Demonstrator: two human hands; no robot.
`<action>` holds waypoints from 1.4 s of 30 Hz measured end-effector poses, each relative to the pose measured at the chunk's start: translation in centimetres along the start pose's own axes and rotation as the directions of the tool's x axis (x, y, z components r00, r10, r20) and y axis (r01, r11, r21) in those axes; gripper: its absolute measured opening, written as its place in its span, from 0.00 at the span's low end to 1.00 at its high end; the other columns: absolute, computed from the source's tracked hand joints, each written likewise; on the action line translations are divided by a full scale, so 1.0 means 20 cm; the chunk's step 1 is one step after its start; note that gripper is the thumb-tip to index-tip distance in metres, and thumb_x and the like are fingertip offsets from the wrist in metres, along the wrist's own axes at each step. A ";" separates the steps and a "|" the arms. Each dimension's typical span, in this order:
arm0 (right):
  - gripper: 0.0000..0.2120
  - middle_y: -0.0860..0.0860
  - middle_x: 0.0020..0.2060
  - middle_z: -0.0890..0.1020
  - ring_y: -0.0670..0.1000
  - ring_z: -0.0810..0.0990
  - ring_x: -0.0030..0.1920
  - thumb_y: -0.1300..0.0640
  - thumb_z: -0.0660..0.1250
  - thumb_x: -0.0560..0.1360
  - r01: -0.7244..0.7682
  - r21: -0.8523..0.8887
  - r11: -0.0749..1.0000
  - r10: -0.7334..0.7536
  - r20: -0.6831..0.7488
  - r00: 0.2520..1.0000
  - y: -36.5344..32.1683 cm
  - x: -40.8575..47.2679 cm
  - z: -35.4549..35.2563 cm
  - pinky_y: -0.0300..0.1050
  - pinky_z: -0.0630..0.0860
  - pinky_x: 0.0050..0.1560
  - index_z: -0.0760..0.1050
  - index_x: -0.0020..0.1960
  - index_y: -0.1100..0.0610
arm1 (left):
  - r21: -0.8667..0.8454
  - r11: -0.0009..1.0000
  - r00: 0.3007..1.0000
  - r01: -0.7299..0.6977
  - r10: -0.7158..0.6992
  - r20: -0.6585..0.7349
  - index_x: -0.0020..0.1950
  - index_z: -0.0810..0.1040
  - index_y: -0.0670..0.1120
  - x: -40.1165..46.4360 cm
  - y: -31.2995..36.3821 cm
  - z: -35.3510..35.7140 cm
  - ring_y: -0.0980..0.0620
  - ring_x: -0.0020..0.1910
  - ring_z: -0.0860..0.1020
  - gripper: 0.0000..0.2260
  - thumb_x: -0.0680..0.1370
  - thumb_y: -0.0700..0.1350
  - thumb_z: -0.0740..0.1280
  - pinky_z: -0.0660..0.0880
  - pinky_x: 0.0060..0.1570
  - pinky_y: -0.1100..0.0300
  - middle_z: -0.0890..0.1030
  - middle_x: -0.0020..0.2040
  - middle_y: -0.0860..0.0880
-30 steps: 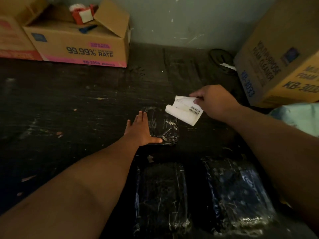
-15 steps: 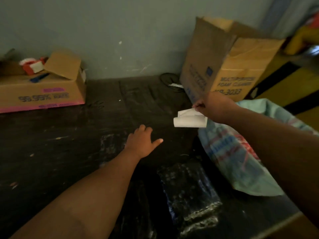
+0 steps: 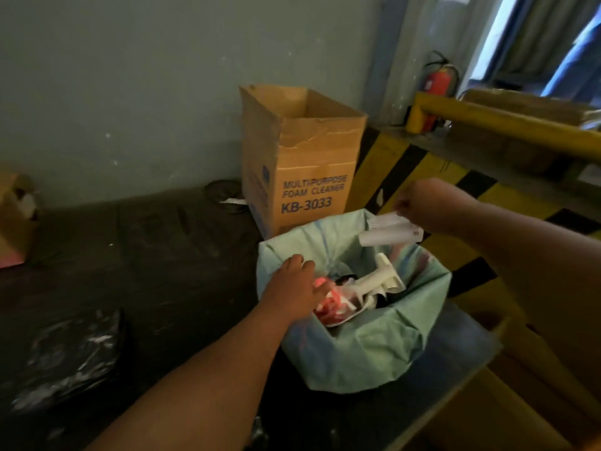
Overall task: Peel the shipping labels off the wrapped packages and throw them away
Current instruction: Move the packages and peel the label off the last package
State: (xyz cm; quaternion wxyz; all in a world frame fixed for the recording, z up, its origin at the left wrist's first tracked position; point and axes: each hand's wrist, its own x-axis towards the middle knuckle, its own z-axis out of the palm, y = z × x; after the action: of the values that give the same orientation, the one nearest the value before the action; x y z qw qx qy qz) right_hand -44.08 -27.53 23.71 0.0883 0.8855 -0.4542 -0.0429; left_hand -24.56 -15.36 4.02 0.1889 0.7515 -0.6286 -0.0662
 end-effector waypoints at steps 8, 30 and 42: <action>0.10 0.51 0.46 0.81 0.52 0.80 0.48 0.59 0.65 0.77 -0.081 0.056 0.995 0.084 -0.063 0.994 0.28 0.07 0.08 0.50 0.80 0.53 0.80 0.56 0.52 | 0.098 0.990 0.993 0.105 -0.108 0.035 0.72 0.70 0.55 0.01 0.08 0.19 0.48 0.70 0.68 0.25 0.80 0.66 0.56 0.60 0.71 0.49 0.71 0.70 0.49; 0.11 0.52 0.46 0.82 0.53 0.81 0.47 0.53 0.65 0.77 -0.064 0.124 0.990 0.075 -0.088 0.993 0.41 0.24 0.17 0.51 0.80 0.52 0.80 0.56 0.56 | 0.107 0.989 0.988 0.099 -0.110 0.104 0.80 0.59 0.53 0.02 0.00 0.26 0.48 0.79 0.55 0.30 0.81 0.64 0.57 0.48 0.77 0.46 0.59 0.79 0.49; 0.12 0.52 0.50 0.82 0.53 0.80 0.50 0.55 0.61 0.79 -0.049 0.086 0.995 0.049 -0.007 0.999 0.32 0.18 0.25 0.50 0.79 0.53 0.79 0.59 0.55 | 0.062 0.994 0.993 0.091 -0.096 0.073 0.79 0.60 0.52 0.01 0.00 0.25 0.48 0.78 0.55 0.30 0.81 0.64 0.56 0.47 0.78 0.43 0.60 0.78 0.49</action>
State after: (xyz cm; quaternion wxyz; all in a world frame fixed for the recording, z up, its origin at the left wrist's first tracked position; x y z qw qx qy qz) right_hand -47.88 -34.61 20.09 0.0532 0.8772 -0.4769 -0.0172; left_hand -26.29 -16.53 -0.61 0.1394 0.7822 -0.6012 -0.0852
